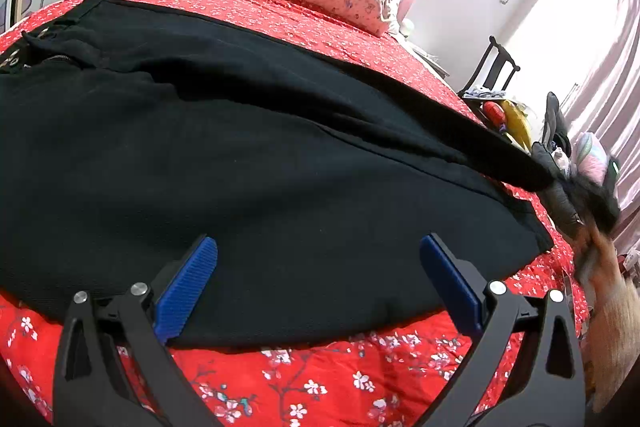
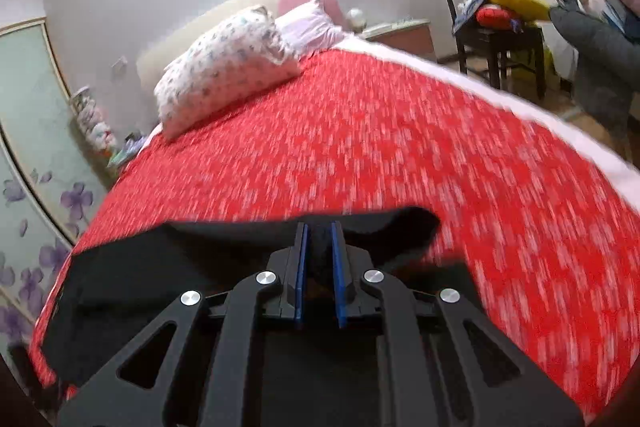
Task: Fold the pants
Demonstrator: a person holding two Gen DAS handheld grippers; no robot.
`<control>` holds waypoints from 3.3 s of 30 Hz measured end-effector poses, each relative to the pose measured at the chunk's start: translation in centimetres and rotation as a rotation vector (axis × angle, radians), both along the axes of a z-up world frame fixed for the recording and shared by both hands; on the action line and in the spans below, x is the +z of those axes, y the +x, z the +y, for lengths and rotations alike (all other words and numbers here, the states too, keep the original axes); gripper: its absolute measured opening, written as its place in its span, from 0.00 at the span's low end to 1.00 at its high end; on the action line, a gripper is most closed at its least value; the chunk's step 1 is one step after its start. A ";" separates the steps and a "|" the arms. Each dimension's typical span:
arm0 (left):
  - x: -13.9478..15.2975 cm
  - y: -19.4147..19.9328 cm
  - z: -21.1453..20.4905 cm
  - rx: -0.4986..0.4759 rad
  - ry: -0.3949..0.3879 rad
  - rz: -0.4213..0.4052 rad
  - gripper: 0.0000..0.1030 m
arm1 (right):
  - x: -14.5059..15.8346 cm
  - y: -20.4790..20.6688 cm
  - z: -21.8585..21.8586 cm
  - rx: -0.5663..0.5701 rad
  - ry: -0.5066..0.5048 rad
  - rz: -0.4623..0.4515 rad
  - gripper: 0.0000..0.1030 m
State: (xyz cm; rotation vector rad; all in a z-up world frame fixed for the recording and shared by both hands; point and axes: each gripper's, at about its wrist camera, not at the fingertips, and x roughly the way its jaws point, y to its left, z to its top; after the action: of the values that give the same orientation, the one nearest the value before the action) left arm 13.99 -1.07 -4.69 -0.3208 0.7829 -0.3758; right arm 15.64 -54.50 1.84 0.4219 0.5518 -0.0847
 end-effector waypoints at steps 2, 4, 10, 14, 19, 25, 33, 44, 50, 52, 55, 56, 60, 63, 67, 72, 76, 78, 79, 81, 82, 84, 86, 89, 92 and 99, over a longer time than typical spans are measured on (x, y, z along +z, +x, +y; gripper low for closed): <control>0.0 0.0 0.0 0.000 0.000 0.000 0.98 | -1.5 -3.1 0.8 -0.014 0.009 0.043 0.11; 0.0 0.0 0.0 0.000 0.000 0.000 0.98 | -3.6 -5.1 1.7 -0.037 0.004 0.127 0.12; 0.1 -0.1 0.0 0.001 0.003 0.001 0.98 | -4.9 -5.8 3.0 -0.096 0.050 0.291 0.20; 0.1 -0.1 0.0 0.001 0.003 0.001 0.98 | -3.4 -7.1 2.3 -0.103 0.337 0.185 0.34; 0.1 -0.1 0.0 0.002 0.000 0.001 0.98 | -6.1 -5.1 3.1 -0.071 0.707 0.195 0.34; 0.0 -0.1 0.1 0.002 0.000 0.002 0.98 | -9.3 -3.7 2.9 -0.235 0.812 0.264 0.34; 0.0 -0.1 0.1 0.002 -0.005 0.003 0.98 | -10.0 -3.9 1.2 -0.406 0.795 0.149 0.33; 7.2 4.6 9.8 0.159 -0.181 0.043 0.98 | -13.1 -7.3 0.9 -0.519 0.886 -0.151 0.06; 9.2 16.3 14.3 0.280 -0.161 0.164 0.98 | -12.1 -6.7 1.0 -0.467 0.730 -0.177 0.06; 8.2 20.3 15.5 0.339 -0.206 0.220 0.98 | -12.3 -7.5 0.9 -0.457 0.704 -0.179 0.06; 5.6 25.6 16.0 0.414 -0.242 0.314 0.98 | -11.9 -7.9 1.3 -0.436 0.610 -0.163 0.06; 4.8 26.9 15.9 0.435 -0.242 0.339 0.98 | -11.9 -7.9 1.3 -0.430 0.592 -0.160 0.06; 2.3 31.2 14.7 0.536 -0.234 0.412 0.97 | -11.6 -7.4 1.1 -0.401 0.549 -0.151 0.06; 1.1 34.1 13.2 0.598 -0.100 0.477 0.89 | -11.5 -7.3 1.0 -0.381 0.523 -0.147 0.06; 0.3 35.5 12.0 0.634 0.052 0.501 0.53 | -11.4 -7.3 1.0 -0.368 0.517 -0.151 0.06; 1.3 32.5 12.9 0.594 -0.122 0.389 0.05 | -11.3 -7.3 0.7 -0.360 0.529 -0.158 0.06; 3.6 27.4 14.1 0.569 -0.171 0.316 0.05 | -10.8 -7.2 0.0 -0.355 0.545 -0.146 0.06; 4.8 24.4 14.7 0.560 -0.195 0.291 0.05 | -10.1 -6.6 -0.5 -0.354 0.544 -0.126 0.06; 5.6 22.5 14.9 0.550 -0.205 0.276 0.05 | -9.5 -5.9 -1.0 -0.357 0.540 -0.112 0.06; 6.9 19.6 15.6 0.528 -0.214 0.250 0.05 | -8.0 -4.2 -2.4 -0.348 0.536 -0.096 0.06; 7.5 18.5 15.6 0.520 -0.216 0.235 0.05 | -7.2 -3.5 -3.1 -0.342 0.541 -0.091 0.06; 8.8 15.8 15.3 0.503 -0.206 0.186 0.05 | -5.0 -2.4 -4.3 -0.310 0.565 -0.112 0.06; 9.7 12.5 14.8 0.486 -0.181 0.120 0.05 | -2.9 -2.3 -4.9 -0.302 0.543 -0.139 0.06; 9.3 7.2 14.5 0.483 -0.157 0.066 0.05 | -1.1 -3.2 -5.3 -0.309 0.473 -0.132 0.06; 6.6 2.9 14.8 0.496 -0.176 0.089 0.06 | -2.4 -4.5 -5.7 -0.323 0.459 -0.053 0.06; 0.1 -1.0 15.4 0.535 -0.243 0.183 0.08 | -7.9 -7.5 -6.2 -0.395 0.498 0.101 0.06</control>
State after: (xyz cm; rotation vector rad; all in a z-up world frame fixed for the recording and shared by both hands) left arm 12.99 14.29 -4.58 -0.7802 0.7967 0.0668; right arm 8.10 -60.73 -6.04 1.0145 0.5814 -0.3536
